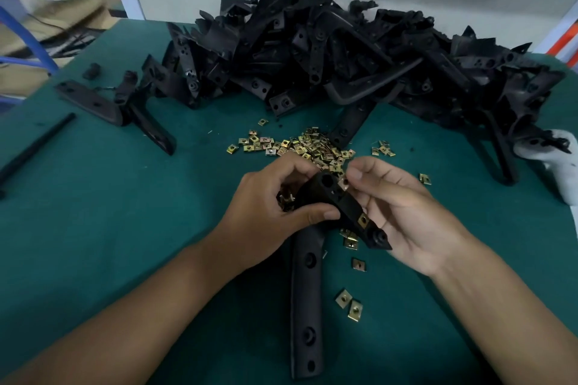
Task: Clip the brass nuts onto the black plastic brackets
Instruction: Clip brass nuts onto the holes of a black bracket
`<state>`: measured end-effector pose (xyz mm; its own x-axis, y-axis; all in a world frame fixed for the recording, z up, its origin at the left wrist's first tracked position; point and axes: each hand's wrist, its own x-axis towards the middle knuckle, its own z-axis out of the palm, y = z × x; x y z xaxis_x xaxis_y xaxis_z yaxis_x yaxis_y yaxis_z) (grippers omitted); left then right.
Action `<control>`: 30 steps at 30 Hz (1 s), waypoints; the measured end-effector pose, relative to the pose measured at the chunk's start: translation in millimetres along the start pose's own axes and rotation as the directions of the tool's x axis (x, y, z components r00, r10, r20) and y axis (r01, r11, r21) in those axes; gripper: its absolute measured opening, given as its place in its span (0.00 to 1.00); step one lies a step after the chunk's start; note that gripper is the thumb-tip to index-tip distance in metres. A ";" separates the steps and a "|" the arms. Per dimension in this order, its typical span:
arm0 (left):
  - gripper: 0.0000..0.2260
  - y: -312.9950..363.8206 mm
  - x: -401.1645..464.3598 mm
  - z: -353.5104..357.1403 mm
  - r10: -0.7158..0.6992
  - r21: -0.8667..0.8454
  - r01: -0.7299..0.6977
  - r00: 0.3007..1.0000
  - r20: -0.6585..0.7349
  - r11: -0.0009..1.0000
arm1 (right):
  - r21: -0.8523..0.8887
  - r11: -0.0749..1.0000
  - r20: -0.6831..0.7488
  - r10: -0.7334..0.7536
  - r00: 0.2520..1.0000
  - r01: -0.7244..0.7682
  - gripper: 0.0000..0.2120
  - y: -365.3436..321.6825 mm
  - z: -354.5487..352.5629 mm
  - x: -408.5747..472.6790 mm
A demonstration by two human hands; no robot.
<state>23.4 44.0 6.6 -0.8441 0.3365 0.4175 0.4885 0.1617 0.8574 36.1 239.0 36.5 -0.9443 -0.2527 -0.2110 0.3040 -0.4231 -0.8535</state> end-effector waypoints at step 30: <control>0.12 -5.0 0.9 -0.9 0.026 0.039 -0.024 0.999 -0.046 0.999 | -0.595 0.718 0.210 -0.295 0.932 0.361 0.20 0.5 -8.3 -4.7</control>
<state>20.0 42.6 2.9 -0.8404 0.2979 0.4527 0.5169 0.1892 0.8349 39.7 247.2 33.1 -0.9434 -0.2934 0.1546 -0.1976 0.1228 -0.9726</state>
